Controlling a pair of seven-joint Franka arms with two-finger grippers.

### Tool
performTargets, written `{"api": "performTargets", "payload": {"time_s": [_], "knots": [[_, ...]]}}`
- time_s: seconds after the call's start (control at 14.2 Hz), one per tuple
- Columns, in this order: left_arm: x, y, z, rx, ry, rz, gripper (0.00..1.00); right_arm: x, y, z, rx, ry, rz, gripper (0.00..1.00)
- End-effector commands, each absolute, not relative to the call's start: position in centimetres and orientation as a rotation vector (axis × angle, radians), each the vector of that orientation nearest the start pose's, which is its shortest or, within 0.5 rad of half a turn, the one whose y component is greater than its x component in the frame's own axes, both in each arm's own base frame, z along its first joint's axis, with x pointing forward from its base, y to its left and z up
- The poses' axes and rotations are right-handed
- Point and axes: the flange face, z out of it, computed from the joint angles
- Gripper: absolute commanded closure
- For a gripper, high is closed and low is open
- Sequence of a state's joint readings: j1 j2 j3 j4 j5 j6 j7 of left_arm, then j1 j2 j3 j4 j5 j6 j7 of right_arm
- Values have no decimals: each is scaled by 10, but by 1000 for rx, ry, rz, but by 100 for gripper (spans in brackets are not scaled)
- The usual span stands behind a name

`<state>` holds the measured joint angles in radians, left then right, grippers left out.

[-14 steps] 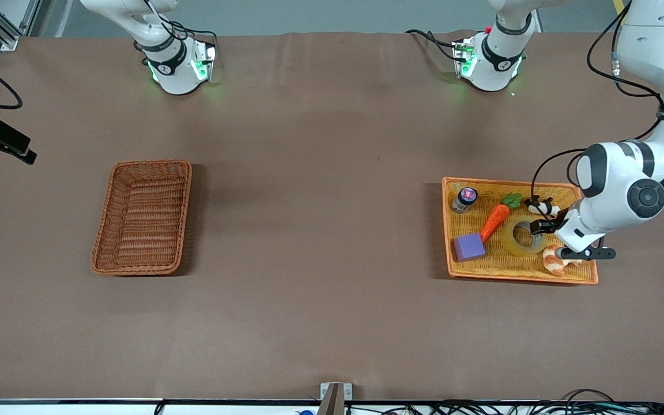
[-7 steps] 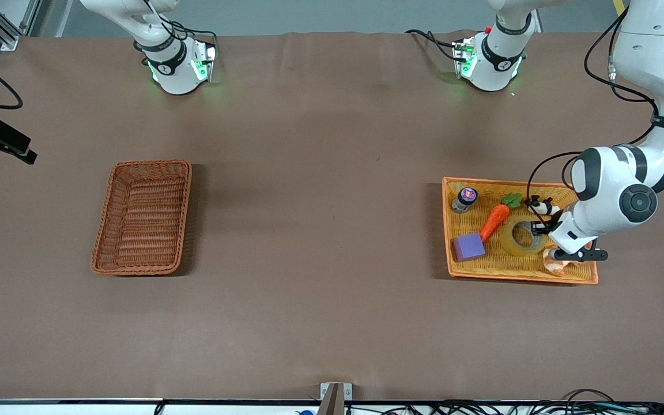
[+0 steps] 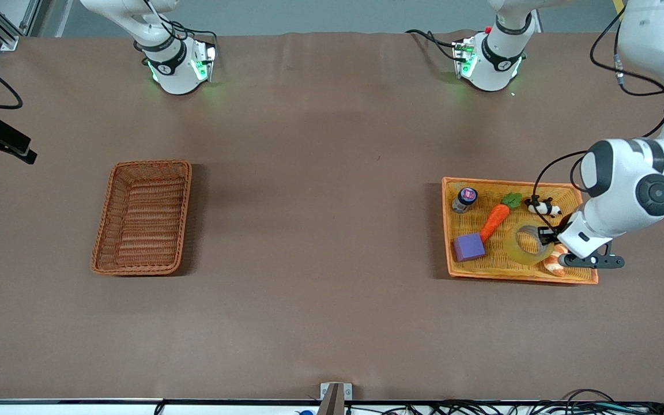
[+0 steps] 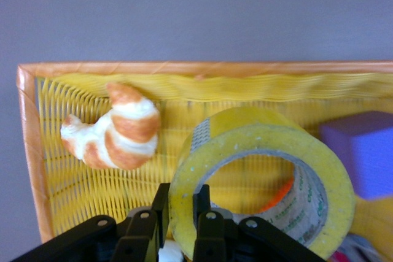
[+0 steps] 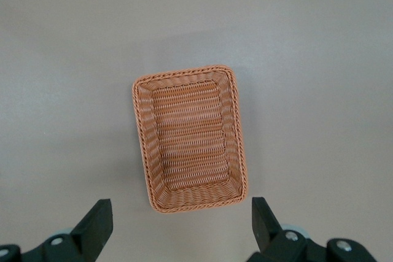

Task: Move tape to another basket
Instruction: 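Lift the tape roll with the left gripper and set it mid-table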

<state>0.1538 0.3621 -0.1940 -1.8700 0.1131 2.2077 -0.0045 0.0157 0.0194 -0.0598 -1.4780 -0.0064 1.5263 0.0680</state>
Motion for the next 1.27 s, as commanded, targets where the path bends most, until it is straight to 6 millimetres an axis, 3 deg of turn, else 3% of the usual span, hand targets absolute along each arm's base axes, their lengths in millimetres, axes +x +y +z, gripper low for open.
{"api": "performTargets", "payload": {"time_s": [0.0, 0.14, 0.28, 0.42, 0.71, 0.85, 0.99, 1.2], "knots": [[635, -85, 397, -3115, 182, 36, 99, 553, -24, 653, -3148, 190, -49, 0], [629, -159, 427, -3141, 161, 34, 99, 556, -23, 649, -3142, 186, -39, 0], [614, -240, 429, -3160, 138, 29, 99, 558, -23, 644, -3139, 176, -22, 0], [588, -337, 417, -3180, 89, 48, 99, 563, -19, 633, -3104, 160, 5, 0], [560, -462, 373, -3229, -49, 119, 99, 568, -12, 611, -3048, 155, 50, 0], [544, -502, 347, -3213, -60, 103, 99, 569, -10, 600, -3047, 154, 55, 0], [531, -525, 318, -3213, -54, 67, 99, 570, -10, 598, -3048, 149, 58, 0], [512, -553, 259, -3233, -49, 86, 99, 573, -10, 594, -3059, 146, 23, 0]]}}
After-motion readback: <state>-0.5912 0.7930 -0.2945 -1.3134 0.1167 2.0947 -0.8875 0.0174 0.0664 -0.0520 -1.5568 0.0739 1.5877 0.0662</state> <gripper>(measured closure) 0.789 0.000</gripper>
